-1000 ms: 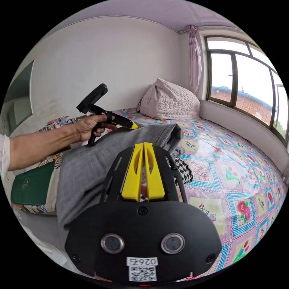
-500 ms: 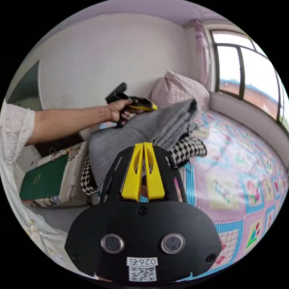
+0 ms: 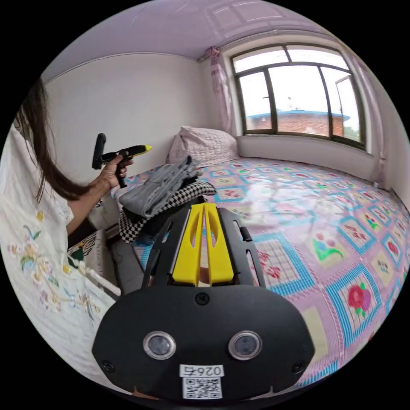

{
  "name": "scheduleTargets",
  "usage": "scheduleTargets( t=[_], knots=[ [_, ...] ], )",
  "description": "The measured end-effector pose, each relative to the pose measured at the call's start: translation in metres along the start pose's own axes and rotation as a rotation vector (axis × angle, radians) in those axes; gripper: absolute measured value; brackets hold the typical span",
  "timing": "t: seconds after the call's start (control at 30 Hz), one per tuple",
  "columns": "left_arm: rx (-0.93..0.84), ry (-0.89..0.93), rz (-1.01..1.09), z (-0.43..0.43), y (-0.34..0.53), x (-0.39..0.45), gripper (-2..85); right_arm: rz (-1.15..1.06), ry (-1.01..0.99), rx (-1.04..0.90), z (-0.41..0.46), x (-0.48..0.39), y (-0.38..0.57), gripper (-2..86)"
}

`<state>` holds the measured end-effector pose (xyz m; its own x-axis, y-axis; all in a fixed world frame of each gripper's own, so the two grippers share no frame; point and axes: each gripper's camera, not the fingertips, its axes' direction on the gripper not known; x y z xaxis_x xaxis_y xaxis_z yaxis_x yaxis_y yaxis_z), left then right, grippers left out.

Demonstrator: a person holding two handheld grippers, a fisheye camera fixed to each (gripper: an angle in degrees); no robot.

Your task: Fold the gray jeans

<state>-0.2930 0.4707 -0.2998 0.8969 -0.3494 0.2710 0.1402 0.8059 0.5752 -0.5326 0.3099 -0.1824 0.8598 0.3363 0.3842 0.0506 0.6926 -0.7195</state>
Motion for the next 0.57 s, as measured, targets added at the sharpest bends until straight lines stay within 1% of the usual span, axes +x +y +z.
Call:
scheduleTargets(
  t=[0.07, 0.1, 0.13, 0.17, 0.2, 0.23, 0.27, 0.3, 0.33, 0.37, 0.43, 0.5, 0.57],
  knots=[
    [0.036, 0.048, 0.064, 0.01, 0.013, 0.052, -1.0, 0.044, 0.128, 0.016, -0.055, 0.005, 0.026, -0.9],
    [0.061, 0.101, 0.095, 0.018, 0.021, 0.087, -1.0, 0.055, 0.159, 0.022, -0.07, 0.006, 0.032, -0.9],
    [0.084, 0.163, 0.119, 0.025, 0.027, 0.124, -1.0, 0.088, 0.217, 0.037, -0.101, 0.008, 0.045, -0.9],
    [0.091, 0.197, 0.134, 0.029, 0.03, 0.143, -1.0, 0.122, 0.26, 0.065, -0.136, 0.01, 0.058, -0.9],
    [0.097, 0.265, 0.163, 0.039, 0.034, 0.183, -1.0, 0.133, 0.278, 0.081, -0.155, 0.011, 0.064, -0.9],
    [0.08, 0.327, 0.181, 0.05, 0.037, 0.221, -1.0, 0.146, 0.318, 0.112, -0.191, 0.011, 0.077, -0.9],
    [0.065, 0.355, 0.187, 0.056, 0.039, 0.24, -1.0, 0.152, 0.36, 0.13, -0.227, 0.011, 0.089, -0.9],
    [0.032, 0.412, 0.204, 0.07, 0.041, 0.278, -1.0, 0.153, 0.382, 0.132, -0.244, 0.011, 0.094, -1.0],
    [0.005, 0.478, 0.215, 0.084, 0.045, 0.313, -1.0, 0.157, 0.433, 0.127, -0.276, 0.011, 0.105, -1.0],
    [-0.003, 0.517, 0.22, 0.091, 0.047, 0.33, -1.0, 0.167, 0.487, 0.114, -0.306, 0.012, 0.113, -1.0],
    [-0.027, 0.661, 0.201, 0.124, 0.059, 0.386, -1.0, 0.203, 0.544, 0.088, -0.348, 0.014, 0.122, -1.1],
    [-0.054, 0.751, 0.172, 0.151, 0.069, 0.42, -1.0, 0.253, 0.559, 0.114, -0.388, 0.015, 0.129, -1.1],
    [-0.089, 0.804, 0.158, 0.176, 0.08, 0.45, -1.0, 0.33, 0.572, 0.196, -0.43, 0.015, 0.136, -1.1]
  ],
)
